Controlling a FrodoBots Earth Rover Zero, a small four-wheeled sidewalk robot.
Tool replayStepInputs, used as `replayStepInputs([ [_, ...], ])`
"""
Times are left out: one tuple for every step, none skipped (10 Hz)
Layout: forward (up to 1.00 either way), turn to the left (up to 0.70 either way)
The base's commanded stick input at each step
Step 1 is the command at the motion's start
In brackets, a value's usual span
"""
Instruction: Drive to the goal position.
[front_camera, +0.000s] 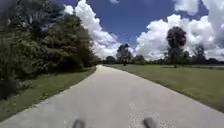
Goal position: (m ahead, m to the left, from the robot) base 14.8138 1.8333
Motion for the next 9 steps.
replayStepInputs([
  [0.70,0.15],
  [0.70,0.02],
  [0.70,0.02],
  [0.70,0.02],
  [0.70,0.02],
  [0.70,0.02],
  [0.70,0.02],
  [0.70,0.02],
  [0.70,0.02],
])
